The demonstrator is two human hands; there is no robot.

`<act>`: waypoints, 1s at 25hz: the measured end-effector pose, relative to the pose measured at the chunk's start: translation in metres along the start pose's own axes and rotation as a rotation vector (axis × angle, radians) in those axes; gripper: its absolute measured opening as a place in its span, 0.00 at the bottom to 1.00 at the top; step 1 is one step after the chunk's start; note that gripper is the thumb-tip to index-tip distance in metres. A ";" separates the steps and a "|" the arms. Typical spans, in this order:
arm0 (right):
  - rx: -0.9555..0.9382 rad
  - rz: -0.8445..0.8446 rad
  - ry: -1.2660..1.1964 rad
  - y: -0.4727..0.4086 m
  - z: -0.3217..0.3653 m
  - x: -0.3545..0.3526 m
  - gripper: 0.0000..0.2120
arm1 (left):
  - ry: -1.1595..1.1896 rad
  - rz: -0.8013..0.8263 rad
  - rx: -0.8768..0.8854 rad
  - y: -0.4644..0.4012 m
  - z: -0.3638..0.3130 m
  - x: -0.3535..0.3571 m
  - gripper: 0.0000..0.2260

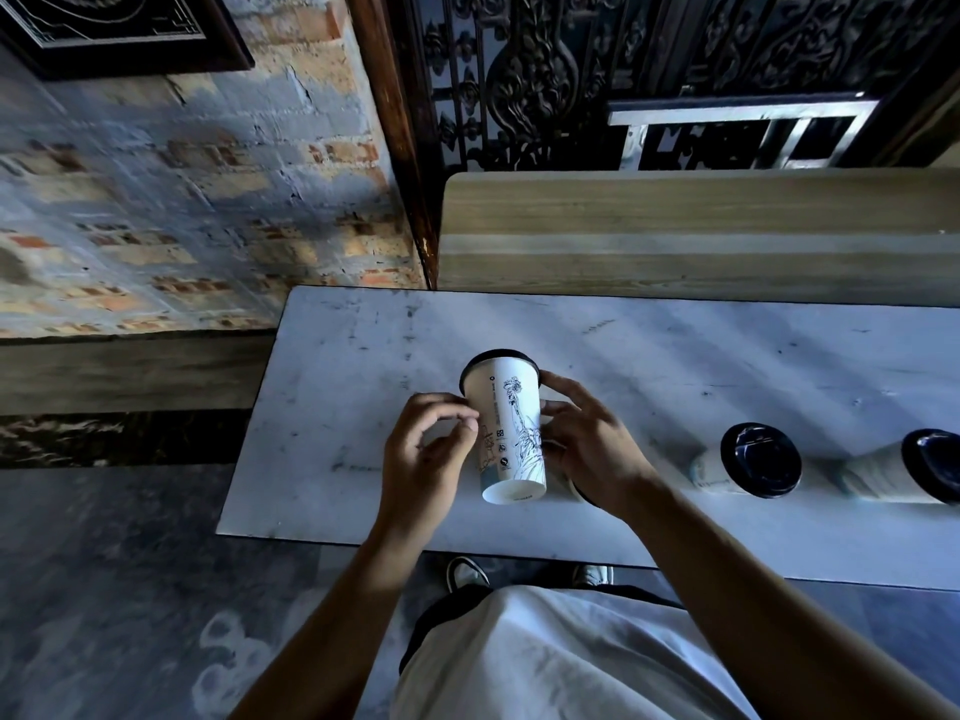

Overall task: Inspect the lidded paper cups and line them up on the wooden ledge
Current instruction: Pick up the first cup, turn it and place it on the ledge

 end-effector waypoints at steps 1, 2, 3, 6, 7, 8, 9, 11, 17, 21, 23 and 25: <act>-0.003 0.009 -0.009 0.000 0.000 0.001 0.27 | 0.004 -0.011 -0.014 0.000 0.001 0.000 0.03; -0.005 0.017 -0.014 -0.001 0.000 0.001 0.27 | -0.003 -0.018 -0.030 0.000 0.003 -0.001 0.04; -0.006 0.019 -0.015 -0.001 0.000 0.001 0.27 | -0.015 -0.023 -0.048 -0.001 0.004 0.000 0.04; 0.005 -0.014 -0.005 -0.002 -0.001 0.000 0.27 | -0.016 -0.024 -0.097 0.000 0.008 0.001 0.07; 0.016 -0.032 -0.002 -0.001 -0.002 -0.001 0.28 | -0.007 -0.018 -0.106 0.001 0.009 0.000 0.09; 0.034 -0.051 0.001 0.000 -0.002 -0.002 0.30 | -0.002 -0.004 -0.107 0.001 0.010 0.000 0.11; 0.054 -0.062 0.006 0.001 -0.004 -0.004 0.31 | -0.003 0.017 -0.100 0.002 0.010 0.001 0.13; 0.087 -0.057 0.012 0.002 -0.007 -0.004 0.30 | -0.039 0.040 -0.061 0.002 0.008 0.001 0.15; 0.081 -0.049 0.027 0.004 -0.008 -0.002 0.25 | -0.126 0.035 0.051 0.001 0.007 0.002 0.17; 0.076 -0.016 0.064 0.005 -0.007 -0.003 0.28 | -0.161 0.031 0.066 0.001 0.010 0.002 0.20; 0.072 -0.002 0.080 0.005 -0.007 -0.004 0.30 | -0.151 0.027 0.077 0.002 0.010 0.002 0.16; 0.065 0.005 0.086 0.005 -0.008 -0.004 0.30 | -0.119 0.017 0.054 0.003 0.012 0.002 0.11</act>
Point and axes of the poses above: each hand's wrist, its own y-axis away from the middle knuckle, its own x-axis out of the palm, z = x × y, the point moved 5 cm from there along -y, towards the middle knuckle, and after that the axes turned 11 degrees about -y, right-handed, at the moved point
